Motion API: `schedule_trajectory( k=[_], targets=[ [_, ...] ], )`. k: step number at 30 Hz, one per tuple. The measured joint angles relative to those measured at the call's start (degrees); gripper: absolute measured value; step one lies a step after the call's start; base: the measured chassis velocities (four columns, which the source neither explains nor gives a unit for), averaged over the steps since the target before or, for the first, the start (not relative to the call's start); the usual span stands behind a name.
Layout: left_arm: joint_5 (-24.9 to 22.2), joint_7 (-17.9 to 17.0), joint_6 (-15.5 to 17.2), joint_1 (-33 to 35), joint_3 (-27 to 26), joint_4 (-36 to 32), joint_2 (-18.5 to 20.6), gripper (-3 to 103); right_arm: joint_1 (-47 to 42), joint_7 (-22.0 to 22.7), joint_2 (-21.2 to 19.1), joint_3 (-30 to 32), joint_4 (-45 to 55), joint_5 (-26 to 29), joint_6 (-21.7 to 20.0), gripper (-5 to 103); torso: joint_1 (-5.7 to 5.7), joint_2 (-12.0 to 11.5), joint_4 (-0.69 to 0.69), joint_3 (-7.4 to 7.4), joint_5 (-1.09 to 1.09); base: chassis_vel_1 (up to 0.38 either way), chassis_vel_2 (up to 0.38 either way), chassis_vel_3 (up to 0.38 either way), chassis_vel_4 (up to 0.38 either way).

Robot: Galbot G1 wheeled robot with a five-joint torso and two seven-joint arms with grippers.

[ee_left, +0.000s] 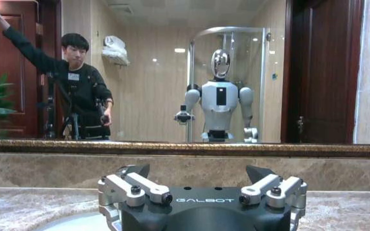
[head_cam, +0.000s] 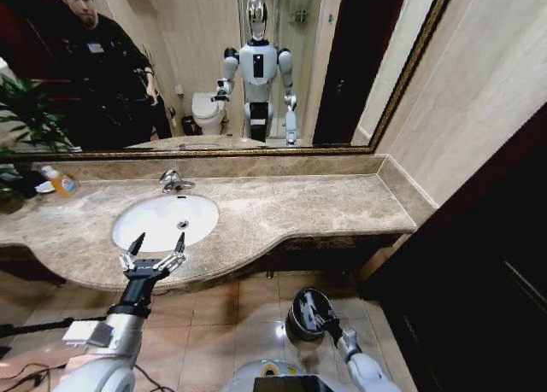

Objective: Pick up the trash from the sink and place it in the trash bin.

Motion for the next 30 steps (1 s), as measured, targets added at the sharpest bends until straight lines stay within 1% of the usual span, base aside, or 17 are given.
schedule_trajectory(
  k=[1, 3, 6, 7, 9, 14, 26, 30],
  targets=[
    [0.0, 0.0, 0.0, 0.0, 0.0, 0.0, 0.0, 100, 0.01, 0.05, -0.01, 0.0, -0.15, -0.08, 0.13, 73, 0.0, 0.0, 0.0, 0.0, 0.0, 0.0, 0.0, 0.0, 0.0],
    [0.0, 0.0, 0.0, 0.0, 0.0, 0.0, 0.0, 100, 0.02, 0.09, -0.02, 0.0, -0.25, -0.09, 0.18, 73, 0.0, 0.0, 0.0, 0.0, 0.0, 0.0, 0.0, 0.0, 0.0],
    [0.0, 0.0, 0.0, 0.0, 0.0, 0.0, 0.0, 100, 0.02, 0.27, -0.05, 0.0, -0.49, -0.09, 0.3, 88, 0.0, 0.0, 0.0, 0.0, 0.0, 0.0, 0.0, 0.0, 0.0],
    [0.0, 0.0, 0.0, 0.0, 0.0, 0.0, 0.0, 100, 0.02, 0.27, -0.05, 0.0, -0.49, -0.09, 0.3, 88, 0.0, 0.0, 0.0, 0.0, 0.0, 0.0, 0.0, 0.0, 0.0],
    [0.0, 0.0, 0.0, 0.0, 0.0, 0.0, 0.0, 100, -0.04, 0.31, -0.05, -0.02, -0.57, -0.09, 0.43, 97, 0.0, 0.0, 0.0, 0.0, 0.0, 0.0, 0.0, 0.0, 0.0],
    [0.0, 0.0, 0.0, 0.0, 0.0, 0.0, 0.0, 100, -0.3, 0.37, 0.16, -0.12, -0.67, -0.08, 0.95, 100, 0.0, 0.0, 0.0, 0.0, 0.01, 0.0, 0.0, 0.0, 0.0],
    [0.0, 0.0, 0.0, 0.0, 0.0, 0.0, 0.0, 100, -0.65, 0.22, -0.46, -0.29, -0.71, 0.11, 1.75, 100, 0.0, 0.0, 0.0, 0.0, 0.0, 0.0, 0.0, 0.0, 0.0],
    [0.0, 0.0, 0.0, 0.0, 0.0, 0.0, 0.0, 100, -1.53, 0.22, -0.75, -0.27, 1.09, -0.09, 1.76, 100, 0.0, 0.0, 0.0, 0.0, 0.0, 0.0, 0.0, 0.0, 0.0]
  ],
)
